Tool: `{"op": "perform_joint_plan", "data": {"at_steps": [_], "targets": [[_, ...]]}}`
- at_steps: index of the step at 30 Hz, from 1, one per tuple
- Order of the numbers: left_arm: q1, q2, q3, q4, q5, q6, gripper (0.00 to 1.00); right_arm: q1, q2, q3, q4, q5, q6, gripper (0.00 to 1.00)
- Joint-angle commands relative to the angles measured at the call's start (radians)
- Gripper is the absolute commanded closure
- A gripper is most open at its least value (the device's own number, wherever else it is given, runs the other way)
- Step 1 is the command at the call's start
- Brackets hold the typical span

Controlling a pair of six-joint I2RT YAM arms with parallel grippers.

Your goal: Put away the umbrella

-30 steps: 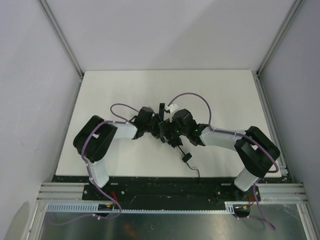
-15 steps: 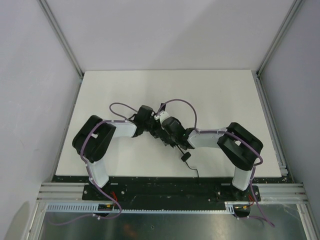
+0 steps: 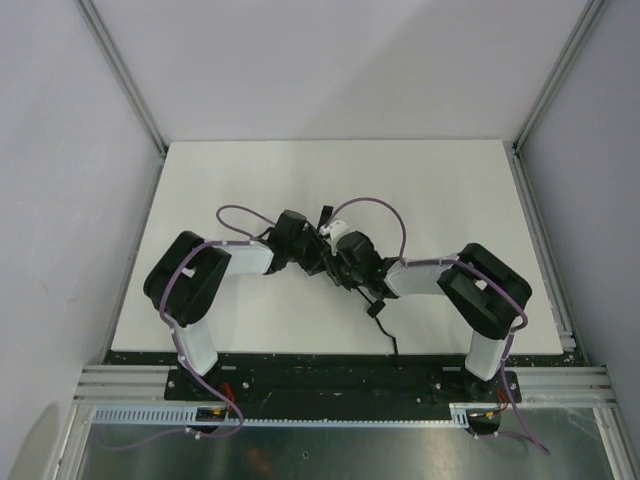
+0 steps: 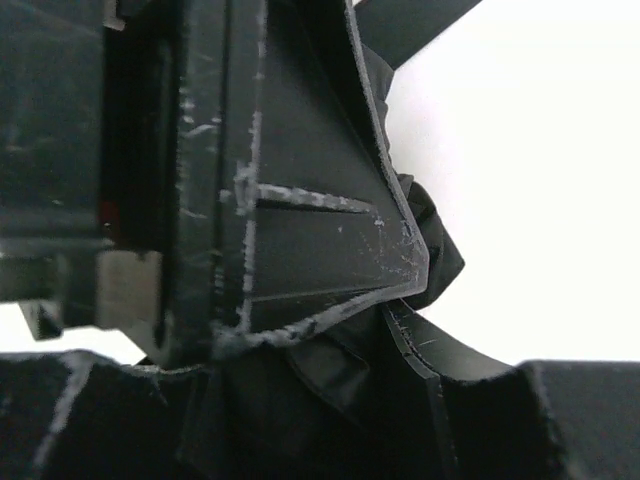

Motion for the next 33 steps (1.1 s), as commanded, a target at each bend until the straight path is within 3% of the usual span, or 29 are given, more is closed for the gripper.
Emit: {"op": "perform_joint_plan", "data": {"at_steps": [1,4,7,15,17,23,26,28,33], "targets": [[-0.014,0.033,-0.055,-0.202,-0.062,0.073,0.44,-0.105,-0.069,-0.077,0.110,-0.260,0.135,1.00],[-0.014,0.053,-0.046,-0.192,-0.056,0.078,0.33,-0.155,-0.091,-0.091,0.170,-0.417,0.187,1.00],[-0.014,0.074,-0.032,-0.183,-0.053,0.084,0.28,-0.186,-0.102,-0.111,0.244,-0.531,0.219,1.00],[-0.024,0.092,-0.016,-0.158,-0.042,0.096,0.31,-0.228,-0.091,-0.155,0.436,-0.706,0.310,1.00],[-0.027,0.095,-0.021,-0.144,-0.035,0.094,0.38,-0.229,-0.086,-0.159,0.475,-0.732,0.326,1.00],[-0.026,0.081,-0.067,-0.037,-0.011,0.076,0.86,-0.239,-0.076,-0.163,0.502,-0.788,0.346,1.00],[-0.027,0.067,-0.074,-0.031,-0.014,0.069,0.98,-0.238,-0.100,-0.172,0.425,-0.744,0.326,1.00],[-0.026,0.053,-0.082,-0.035,-0.021,0.055,0.99,-0.241,-0.121,-0.173,0.349,-0.697,0.311,0.93],[-0.028,0.030,-0.075,-0.100,-0.026,0.027,1.00,-0.189,-0.212,-0.170,0.122,-0.445,0.205,0.43]]}}
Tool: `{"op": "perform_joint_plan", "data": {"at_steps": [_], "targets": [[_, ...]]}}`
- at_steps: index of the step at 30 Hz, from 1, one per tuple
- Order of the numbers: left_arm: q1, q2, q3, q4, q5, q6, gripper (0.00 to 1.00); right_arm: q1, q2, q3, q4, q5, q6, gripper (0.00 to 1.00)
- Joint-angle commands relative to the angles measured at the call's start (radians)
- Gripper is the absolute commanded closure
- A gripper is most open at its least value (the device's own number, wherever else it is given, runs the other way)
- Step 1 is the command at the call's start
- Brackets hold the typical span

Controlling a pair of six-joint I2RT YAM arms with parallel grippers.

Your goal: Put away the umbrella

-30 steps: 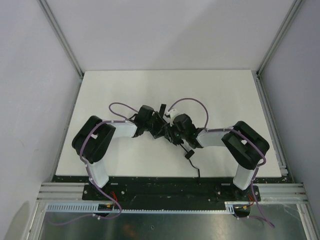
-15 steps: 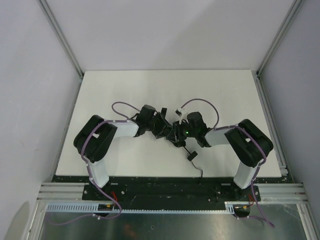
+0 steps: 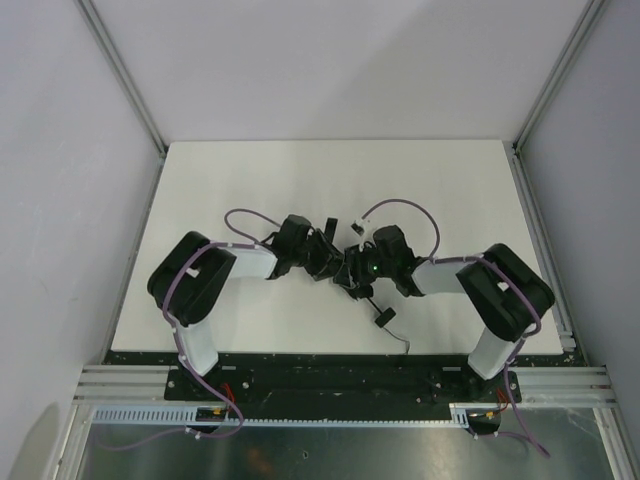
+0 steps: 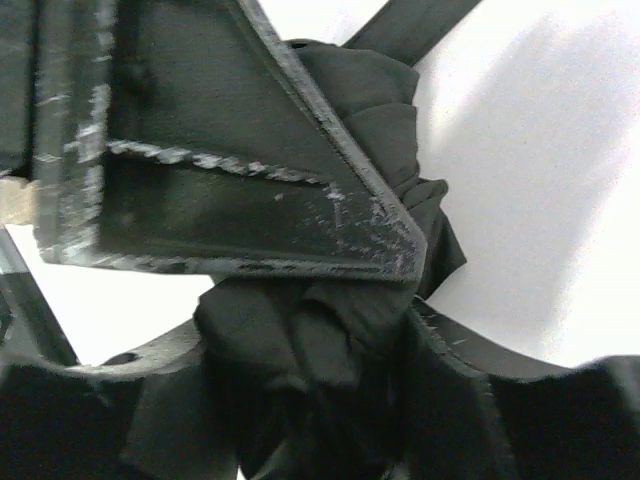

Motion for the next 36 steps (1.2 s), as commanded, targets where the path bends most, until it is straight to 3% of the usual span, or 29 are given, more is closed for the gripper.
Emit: {"op": "perform_joint_plan", "data": {"at_steps": [1,3,6,11,14,23,26,30,36], "targets": [[0.001,0.013,-0.046,-0.201,-0.099,0.039,1.00,0.064,-0.149,0.031,-0.117,0.185,-0.096,0.36],[0.001,0.010,-0.040,-0.227,-0.100,0.038,1.00,0.117,-0.167,0.060,-0.195,0.299,-0.157,0.27],[0.002,0.010,-0.034,-0.260,-0.101,0.032,1.00,0.203,-0.151,0.126,-0.296,0.519,-0.240,0.23],[0.003,0.005,-0.024,-0.292,-0.097,0.021,1.00,0.308,-0.050,0.229,-0.382,0.792,-0.329,0.25],[0.003,0.005,-0.012,-0.320,-0.104,0.019,1.00,0.326,0.004,0.248,-0.369,0.855,-0.345,0.29],[0.003,0.001,0.002,-0.358,-0.094,-0.003,1.00,0.325,0.110,0.249,-0.313,0.870,-0.317,0.67],[0.003,-0.002,0.003,-0.360,-0.090,-0.007,1.00,0.309,0.120,0.241,-0.301,0.828,-0.302,0.92],[0.007,-0.003,0.005,-0.358,-0.088,0.006,0.99,0.279,0.081,0.194,-0.256,0.726,-0.292,1.00],[0.010,0.022,0.011,-0.354,-0.099,0.041,0.39,0.220,-0.028,0.111,-0.142,0.474,-0.263,1.00]]}}
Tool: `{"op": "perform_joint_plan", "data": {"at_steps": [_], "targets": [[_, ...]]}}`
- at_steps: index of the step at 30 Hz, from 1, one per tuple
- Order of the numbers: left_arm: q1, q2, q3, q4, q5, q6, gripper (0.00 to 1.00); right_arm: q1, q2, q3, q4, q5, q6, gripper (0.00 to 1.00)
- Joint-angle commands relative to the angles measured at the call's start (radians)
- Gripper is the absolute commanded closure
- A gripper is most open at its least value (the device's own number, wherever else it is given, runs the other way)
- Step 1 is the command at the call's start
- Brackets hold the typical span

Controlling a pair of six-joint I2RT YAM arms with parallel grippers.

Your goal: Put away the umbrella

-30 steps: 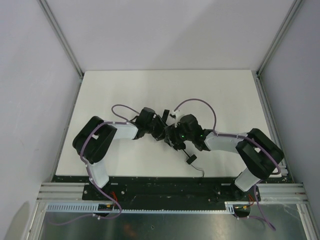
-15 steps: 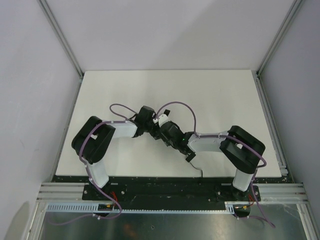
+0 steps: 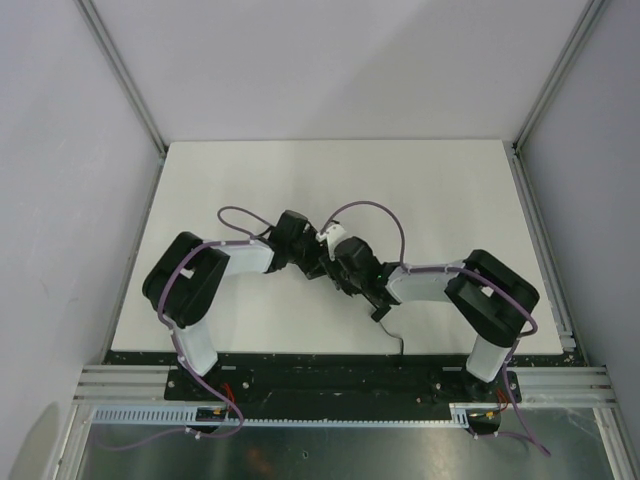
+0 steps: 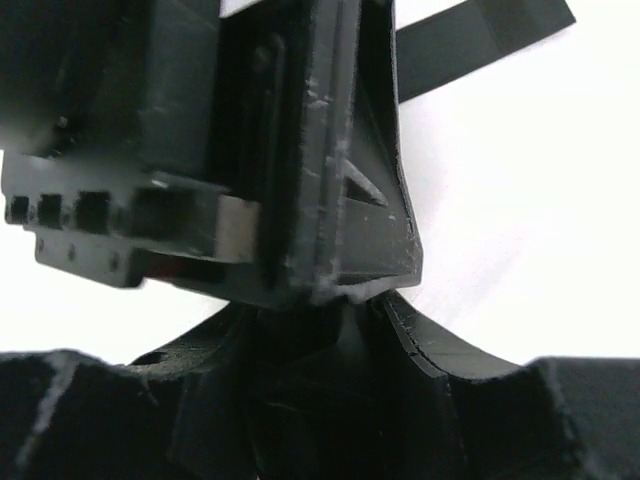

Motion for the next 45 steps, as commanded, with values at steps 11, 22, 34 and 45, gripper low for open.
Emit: {"op": "perform_joint_plan", "data": {"at_steps": [11,22,34,45], "targets": [[-0.021,0.097,-0.008,-0.158,-0.037,0.073,0.26,-0.176,-0.109,-0.115,0.230,-0.545,0.175,1.00],[-0.035,0.070,-0.033,-0.104,-0.030,0.066,0.96,-0.192,-0.106,-0.118,0.202,-0.573,0.228,0.90],[-0.032,0.021,-0.061,-0.130,-0.016,0.008,1.00,-0.076,-0.197,-0.118,-0.082,-0.192,0.108,0.22],[-0.023,0.031,-0.028,-0.217,-0.028,-0.006,1.00,0.048,-0.011,-0.010,-0.050,0.191,0.066,0.24]]}}
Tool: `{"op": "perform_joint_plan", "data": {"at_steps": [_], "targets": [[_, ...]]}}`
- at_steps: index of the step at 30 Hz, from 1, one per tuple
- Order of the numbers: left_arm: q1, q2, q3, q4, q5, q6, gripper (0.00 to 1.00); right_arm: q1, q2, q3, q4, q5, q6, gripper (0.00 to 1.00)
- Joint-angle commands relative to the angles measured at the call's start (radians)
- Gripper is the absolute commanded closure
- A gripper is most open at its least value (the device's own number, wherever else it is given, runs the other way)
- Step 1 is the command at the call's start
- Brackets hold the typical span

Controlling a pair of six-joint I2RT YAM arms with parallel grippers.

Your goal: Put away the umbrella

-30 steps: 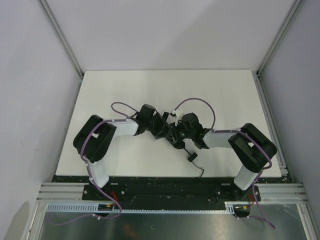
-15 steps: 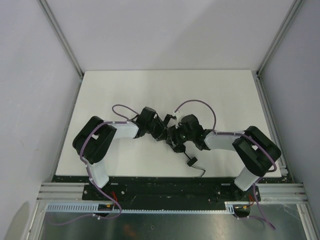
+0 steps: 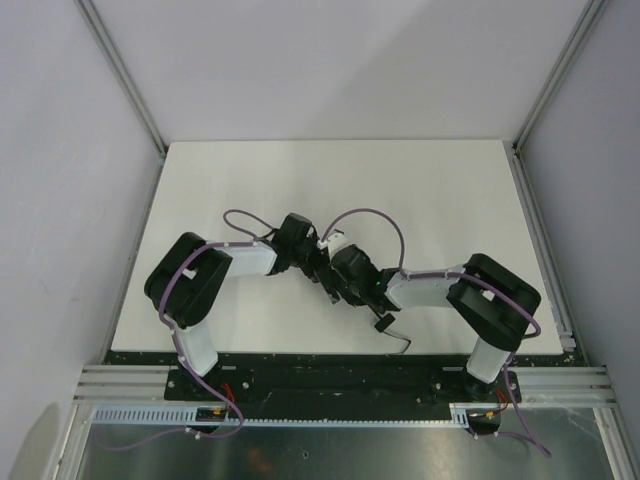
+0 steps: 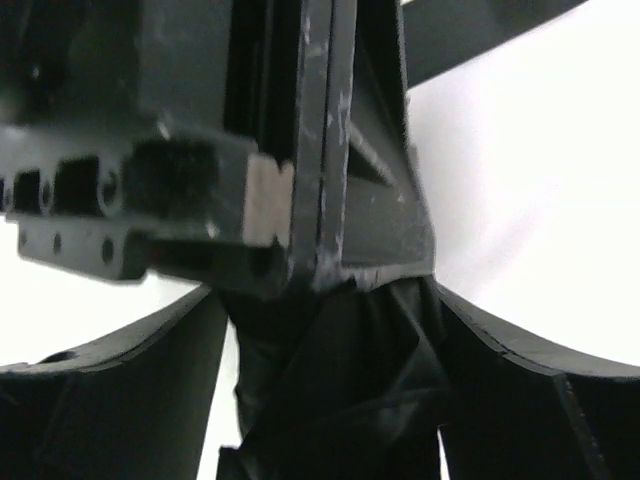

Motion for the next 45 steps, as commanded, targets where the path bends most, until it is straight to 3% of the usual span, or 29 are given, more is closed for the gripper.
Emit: {"op": "perform_joint_plan", "data": {"at_steps": [1,5,6,10,16,18,21,26,31,34,37,40,45], "targets": [[0.005,0.026,-0.022,-0.209,-0.085,0.031,1.00,0.030,0.058,0.049,0.037,0.252,-0.042,0.31],[0.006,0.025,-0.024,-0.220,-0.081,0.031,1.00,0.029,0.065,0.047,0.059,0.282,-0.060,0.83],[0.007,0.024,-0.025,-0.221,-0.080,0.033,1.00,0.027,0.060,0.040,0.069,0.269,-0.068,0.91],[0.018,0.014,-0.023,-0.216,-0.090,0.059,0.96,-0.011,0.028,-0.004,0.124,0.119,-0.062,0.99],[0.028,-0.007,-0.042,-0.179,-0.109,0.084,0.55,-0.125,-0.032,-0.092,0.261,-0.240,0.024,1.00],[0.029,-0.001,-0.047,-0.165,-0.102,0.087,0.47,-0.161,-0.046,-0.114,0.310,-0.348,0.052,1.00],[0.029,0.011,-0.053,-0.145,-0.098,0.093,0.41,-0.198,-0.061,-0.137,0.364,-0.457,0.085,1.00],[0.030,0.029,-0.054,-0.126,-0.104,0.113,0.40,-0.257,-0.056,-0.155,0.444,-0.668,0.143,1.00],[0.026,0.042,-0.051,-0.113,-0.102,0.127,0.41,-0.299,-0.004,-0.158,0.549,-0.841,0.235,1.00],[0.023,0.044,-0.052,-0.102,-0.097,0.131,0.47,-0.307,0.041,-0.161,0.639,-0.910,0.295,1.00],[0.021,0.041,-0.057,-0.080,-0.092,0.133,0.71,-0.309,0.071,-0.162,0.688,-0.942,0.338,1.00],[0.021,0.030,-0.067,-0.058,-0.088,0.131,0.94,-0.311,0.053,-0.162,0.623,-0.896,0.325,0.99],[0.022,-0.002,-0.084,-0.046,-0.096,0.110,1.00,-0.309,-0.044,-0.145,0.349,-0.724,0.230,0.47]]}}
